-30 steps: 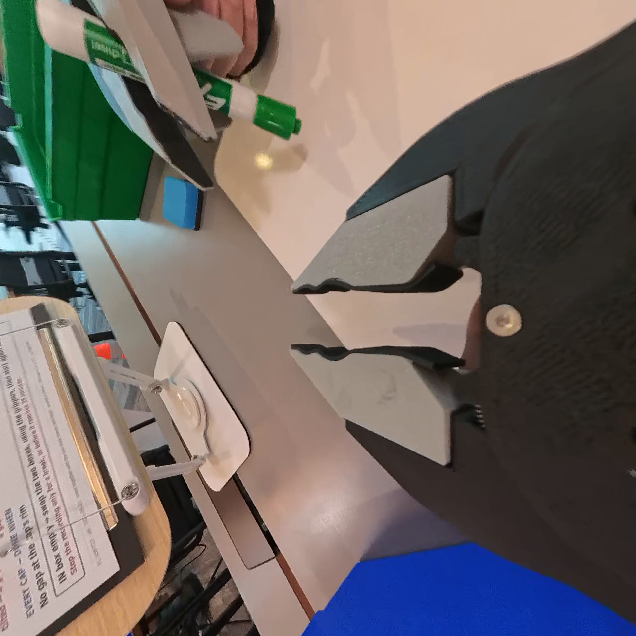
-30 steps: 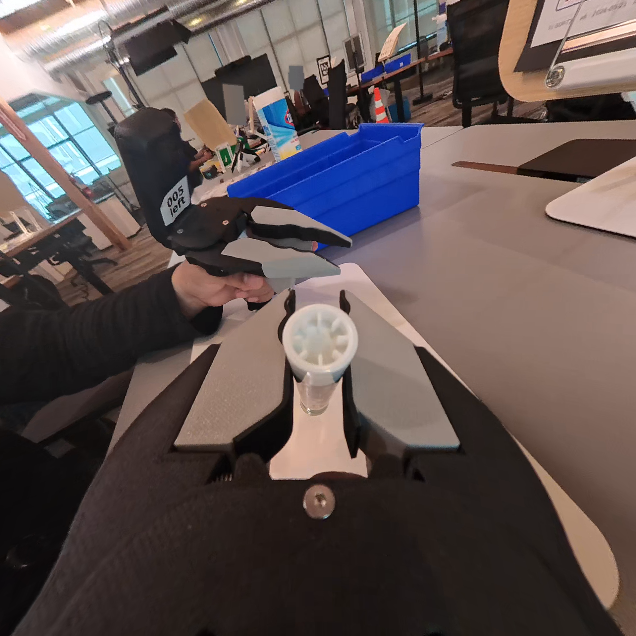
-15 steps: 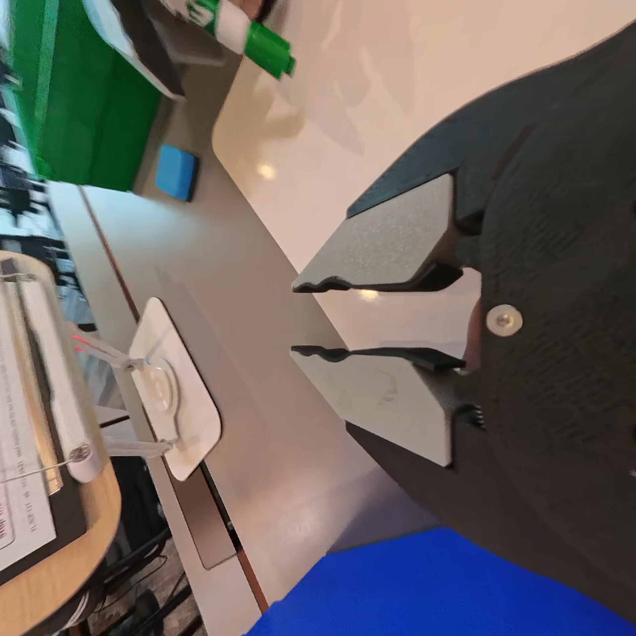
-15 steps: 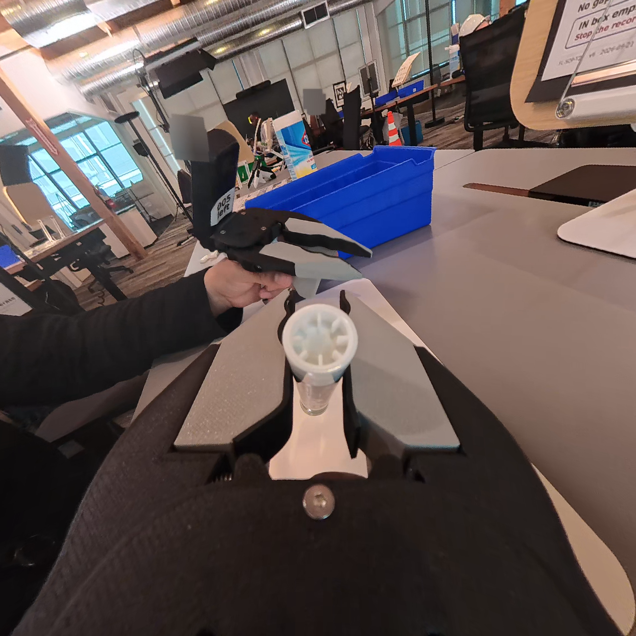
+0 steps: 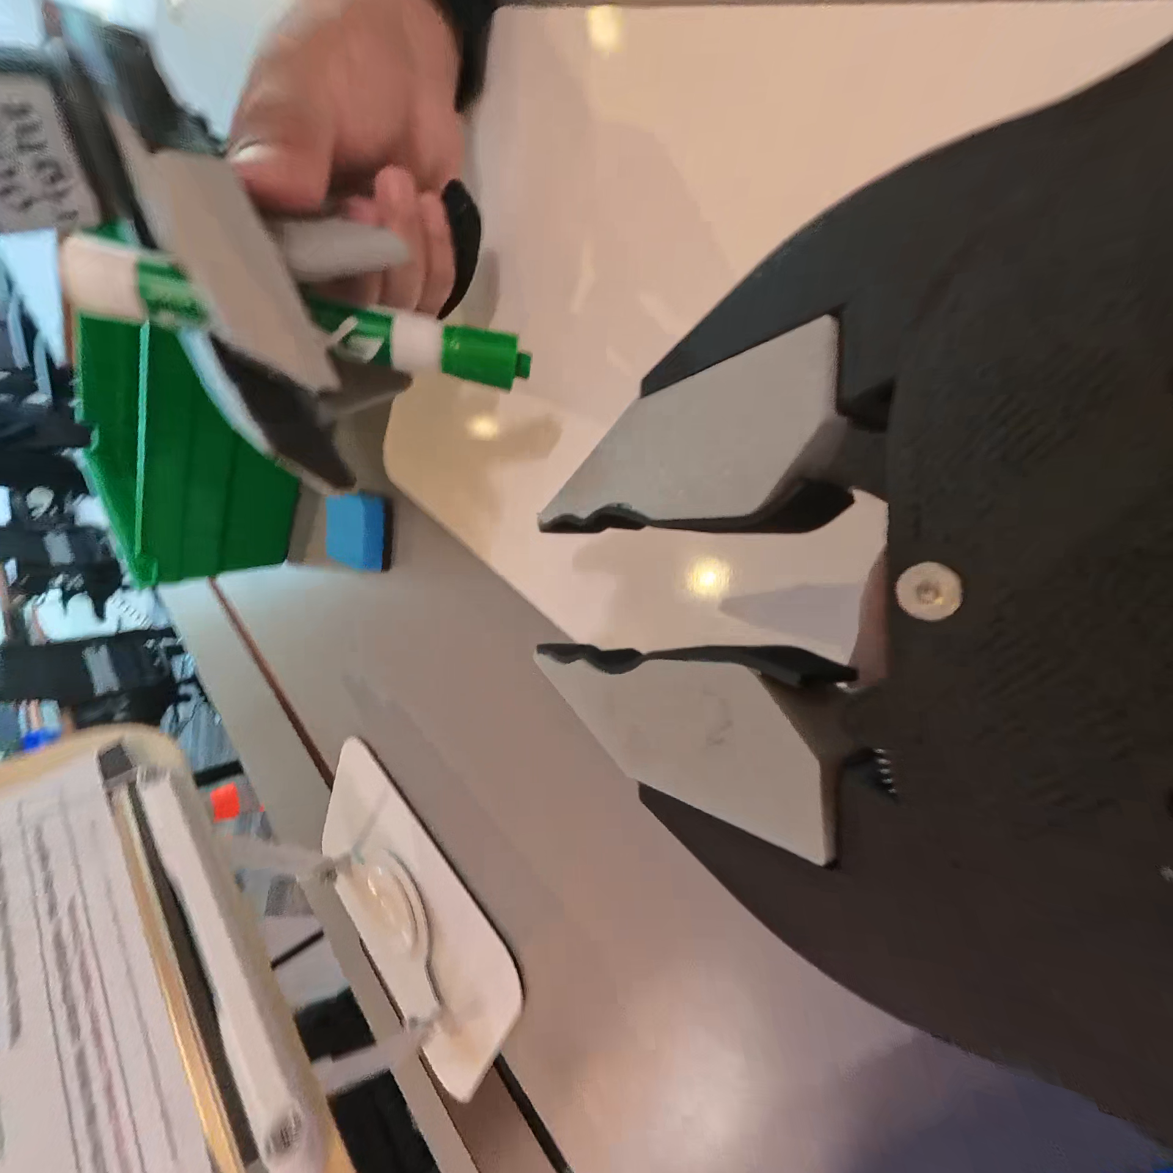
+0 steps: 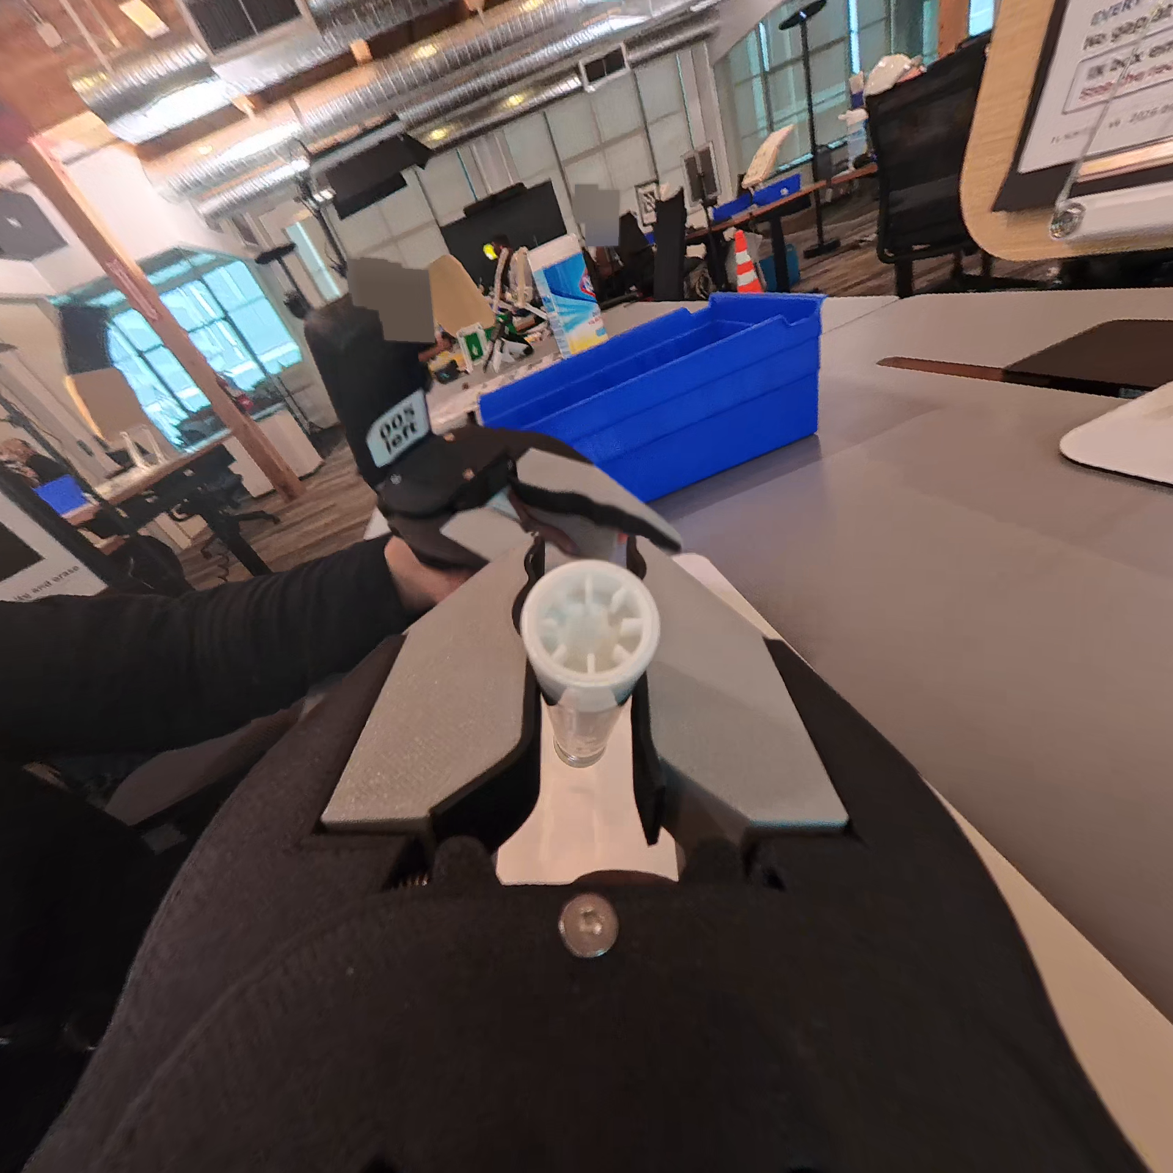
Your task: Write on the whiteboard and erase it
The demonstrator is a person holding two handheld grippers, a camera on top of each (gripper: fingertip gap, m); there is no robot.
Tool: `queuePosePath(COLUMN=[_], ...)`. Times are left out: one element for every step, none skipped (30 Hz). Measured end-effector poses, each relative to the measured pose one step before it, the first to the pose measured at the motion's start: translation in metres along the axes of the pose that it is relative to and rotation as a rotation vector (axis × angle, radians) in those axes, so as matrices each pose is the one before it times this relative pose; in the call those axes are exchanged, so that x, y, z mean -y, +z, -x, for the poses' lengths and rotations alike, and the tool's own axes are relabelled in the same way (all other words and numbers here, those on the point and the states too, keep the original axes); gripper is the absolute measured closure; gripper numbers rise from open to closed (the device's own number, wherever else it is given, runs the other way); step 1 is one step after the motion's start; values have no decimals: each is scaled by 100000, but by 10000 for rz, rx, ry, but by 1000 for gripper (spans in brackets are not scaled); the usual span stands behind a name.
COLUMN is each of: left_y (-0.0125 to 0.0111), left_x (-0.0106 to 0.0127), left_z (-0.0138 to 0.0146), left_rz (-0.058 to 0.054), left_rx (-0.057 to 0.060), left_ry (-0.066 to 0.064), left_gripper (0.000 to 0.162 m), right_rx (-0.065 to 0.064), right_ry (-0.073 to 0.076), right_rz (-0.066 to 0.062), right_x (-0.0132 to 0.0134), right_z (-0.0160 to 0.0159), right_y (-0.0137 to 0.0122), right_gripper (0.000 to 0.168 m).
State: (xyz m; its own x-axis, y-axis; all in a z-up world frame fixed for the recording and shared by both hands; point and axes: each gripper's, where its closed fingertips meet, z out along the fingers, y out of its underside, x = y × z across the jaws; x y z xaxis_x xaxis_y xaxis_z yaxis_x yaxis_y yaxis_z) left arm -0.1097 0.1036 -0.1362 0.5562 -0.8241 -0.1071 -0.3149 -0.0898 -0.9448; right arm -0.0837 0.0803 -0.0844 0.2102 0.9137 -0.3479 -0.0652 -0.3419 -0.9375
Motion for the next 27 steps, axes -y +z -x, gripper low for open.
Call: queuePosePath(left_y=[319,297,207,158,234,101,-38,-134,-187,-178,-115,-14,75,145,173,146,76,-14,-107,-133,-231,-354,-408,-401,-303,-146,28], left_x=[-70,164,408,369,42,98,12,66,128,112,27,38,196,258,221,302,407,389,265,95,109,171,226,254,174,-46,-201], left_z=[-1231,-1362,-1358,-1100,-684,-512,-385,-159,-154,-222,-337,-368,-208,-251,-300,-208,-203,-247,-315,-105,195,281,302,217,53,15,-60], left_rz=[175,71,-81,-80,63,-16,45,8,-59,-47,-18,-28,-117,-149,-96,-141,-231,-217,-117,-4,-25,-83,-120,-146,-84,38,120], left_rx=[-358,-462,-498,-411,-235,-213,-190,-72,-88,-174,-263,-293,-150,-131,-124,-29,-6,-72,-175,-84,61,101,88,14,-54,11,49], left_ry=[277,173,108,-8,12,-28,18,53,8,-73,-149,-206,-190,-119,-39,15,31,28,88,74,149,110,15,-58,-53,77,187], left_gripper=[127,126,125,128,128,125,123,123,123,123,122,120,120,120,120,120,123,132,143,146,146,147,147,147,147,147,147], right_rx=[278,147,9,0,64,-63,-89,-10,37,-8,52,181,249,246,290,268,95,16,64,56,58,11,-50,-59,-16,35,69], right_ry=[81,5,-89,-139,-93,-36,-46,1,69,83,92,144,147,84,3,-31,-100,-171,-173,-176,-161,-172,-184,-174,-125,-56,11], right_rz=[-148,-97,-40,-8,-180,-84,-57,-52,-54,-112,-133,-130,-151,-159,-137,-11,95,124,160,168,93,150,237,238,165,80,-12], right_x=[276,207,122,72,380,210,137,113,94,149,202,209,220,209,148,-25,-193,-233,-260,-215,-47,-143,-276,-288,-235,-160,-28], right_z=[525,415,275,276,340,66,-55,-16,-1,-79,15,204,349,425,592,603,372,249,264,177,129,26,-70,-68,17,99,142], right_y=[94,136,162,131,-30,-53,-74,-81,-54,-85,-79,-38,23,78,174,254,275,265,214,79,-37,-101,-117,-101,-23,76,114], right_gripper=[144,144,144,144,144,144,145,144,144,144,145,145,145,145,145,145,145,145,145,145,145,144,145,145,146,146,145])
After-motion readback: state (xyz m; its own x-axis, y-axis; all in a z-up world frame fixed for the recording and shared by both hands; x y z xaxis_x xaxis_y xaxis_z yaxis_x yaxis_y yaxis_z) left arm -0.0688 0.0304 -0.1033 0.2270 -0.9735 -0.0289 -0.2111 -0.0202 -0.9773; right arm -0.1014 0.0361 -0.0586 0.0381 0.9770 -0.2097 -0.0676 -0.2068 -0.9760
